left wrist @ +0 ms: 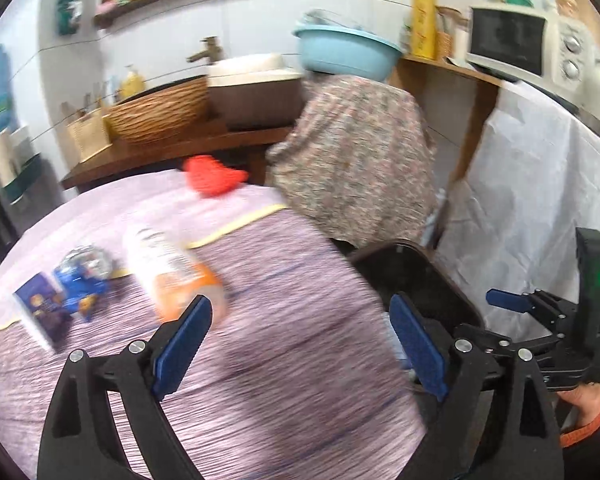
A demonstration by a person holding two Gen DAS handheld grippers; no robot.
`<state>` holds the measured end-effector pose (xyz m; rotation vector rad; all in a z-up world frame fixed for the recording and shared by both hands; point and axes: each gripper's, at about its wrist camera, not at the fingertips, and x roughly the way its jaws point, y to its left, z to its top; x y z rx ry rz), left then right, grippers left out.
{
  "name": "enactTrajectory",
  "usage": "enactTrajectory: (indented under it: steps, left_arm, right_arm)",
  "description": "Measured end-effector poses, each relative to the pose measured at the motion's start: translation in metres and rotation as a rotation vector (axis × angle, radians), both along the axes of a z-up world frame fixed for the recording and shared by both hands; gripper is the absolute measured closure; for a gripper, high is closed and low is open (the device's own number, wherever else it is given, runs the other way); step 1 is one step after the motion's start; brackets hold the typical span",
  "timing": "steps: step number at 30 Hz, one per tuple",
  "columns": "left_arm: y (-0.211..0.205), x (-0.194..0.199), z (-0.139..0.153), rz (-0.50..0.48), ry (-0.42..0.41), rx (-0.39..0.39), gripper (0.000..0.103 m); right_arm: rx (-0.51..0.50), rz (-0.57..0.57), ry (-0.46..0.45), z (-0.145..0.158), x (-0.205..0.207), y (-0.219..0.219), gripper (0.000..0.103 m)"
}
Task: Collect trash
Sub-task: 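Move both tools back over the table toward the remaining trash, then grasp the white-orange bottle with the right tool while the left tool grasps the blue yogurt cup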
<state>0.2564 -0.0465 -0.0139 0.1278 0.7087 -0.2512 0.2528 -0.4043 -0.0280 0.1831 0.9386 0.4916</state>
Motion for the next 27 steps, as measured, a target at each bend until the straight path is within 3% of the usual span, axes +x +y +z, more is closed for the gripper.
enactTrajectory:
  steps: [11, 27]
  left_arm:
    - [0.098, -0.011, 0.006, 0.188, -0.008, 0.018, 0.013]
    - [0.211, -0.024, 0.000, 0.369, 0.022, 0.043, 0.013]
  right_arm:
    - [0.020, 0.225, -0.042, 0.040, -0.001, 0.089, 0.015]
    - [-0.032, 0.424, -0.100, 0.081, 0.006, 0.193, 0.014]
